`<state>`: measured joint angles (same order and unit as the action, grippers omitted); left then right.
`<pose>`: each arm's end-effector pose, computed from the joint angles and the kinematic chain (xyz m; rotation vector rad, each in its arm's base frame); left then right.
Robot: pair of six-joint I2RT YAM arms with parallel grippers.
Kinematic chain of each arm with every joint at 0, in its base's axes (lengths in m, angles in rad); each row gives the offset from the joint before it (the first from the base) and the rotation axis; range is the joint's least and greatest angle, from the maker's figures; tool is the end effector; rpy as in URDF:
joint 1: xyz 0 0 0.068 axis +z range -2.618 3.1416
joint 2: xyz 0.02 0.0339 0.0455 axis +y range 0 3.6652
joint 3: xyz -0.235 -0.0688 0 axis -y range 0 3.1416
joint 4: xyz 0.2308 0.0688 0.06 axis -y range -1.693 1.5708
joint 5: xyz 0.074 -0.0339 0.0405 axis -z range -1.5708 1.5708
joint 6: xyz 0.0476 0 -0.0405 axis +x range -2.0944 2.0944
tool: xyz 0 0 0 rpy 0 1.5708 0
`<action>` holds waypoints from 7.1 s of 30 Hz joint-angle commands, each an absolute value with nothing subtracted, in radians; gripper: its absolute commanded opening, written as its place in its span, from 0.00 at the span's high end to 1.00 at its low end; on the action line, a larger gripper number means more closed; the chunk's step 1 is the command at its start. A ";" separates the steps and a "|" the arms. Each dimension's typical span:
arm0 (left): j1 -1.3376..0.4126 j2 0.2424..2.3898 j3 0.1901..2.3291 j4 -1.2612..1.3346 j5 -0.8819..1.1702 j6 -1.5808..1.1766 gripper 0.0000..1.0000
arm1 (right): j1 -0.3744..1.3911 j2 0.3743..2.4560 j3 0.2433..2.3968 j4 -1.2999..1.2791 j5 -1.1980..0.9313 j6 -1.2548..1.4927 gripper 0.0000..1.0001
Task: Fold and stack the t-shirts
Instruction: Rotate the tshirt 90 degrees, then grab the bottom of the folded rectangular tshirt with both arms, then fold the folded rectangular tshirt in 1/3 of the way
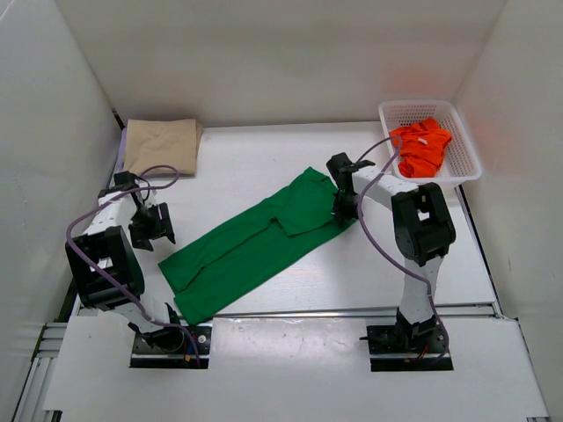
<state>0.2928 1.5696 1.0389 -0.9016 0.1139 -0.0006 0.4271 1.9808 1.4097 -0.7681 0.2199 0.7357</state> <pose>0.2561 0.0716 0.1633 -0.4247 2.9547 -0.1382 0.3392 0.1430 0.1375 0.4704 2.7881 -0.0802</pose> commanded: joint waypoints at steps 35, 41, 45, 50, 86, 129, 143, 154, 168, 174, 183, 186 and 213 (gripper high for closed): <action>0.304 1.007 1.022 -1.012 -0.011 0.000 0.00 | 0.417 1.397 1.308 -0.426 -0.054 0.555 0.30; 0.304 0.853 1.074 -1.031 0.064 0.000 0.00 | 0.661 1.198 0.912 -0.428 -0.031 0.944 0.27; 0.304 0.827 1.187 -1.086 0.037 0.000 0.00 | 0.852 1.180 0.733 -0.290 0.026 1.233 0.30; 0.304 0.759 1.221 -1.224 -0.114 0.000 0.00 | 1.113 1.311 0.718 -0.160 0.196 1.506 0.31; 0.304 0.779 1.187 -1.427 0.253 0.000 0.00 | 1.175 1.316 0.466 -0.342 0.225 1.660 1.00; -0.502 1.542 0.750 -0.833 0.436 0.000 0.26 | 1.155 1.108 0.520 -0.428 0.152 1.184 0.34; -0.502 1.647 0.808 -0.799 0.518 0.000 0.68 | 1.155 1.218 0.502 -0.292 0.049 1.108 0.35; -0.502 1.621 0.889 -0.810 0.531 0.000 0.90 | 1.079 1.289 0.520 -0.199 -0.086 0.997 1.00; -0.390 1.706 1.431 -1.015 0.503 0.000 0.90 | 0.648 1.309 0.914 -0.454 -0.063 0.709 1.00; -0.312 1.871 1.642 -1.015 0.456 0.000 0.90 | 0.537 1.572 1.202 -0.483 -0.081 0.612 1.00; -0.302 2.147 1.922 -1.006 0.394 0.000 0.90 | 0.433 1.838 1.442 -0.548 -0.133 0.566 1.00; -0.302 2.209 1.989 -1.006 0.394 0.000 0.85 | 0.410 1.900 1.494 -0.548 -0.144 0.566 1.00; -0.321 2.060 1.560 -0.940 0.324 0.000 0.16 | 0.465 1.822 1.124 -0.420 -0.345 0.661 0.33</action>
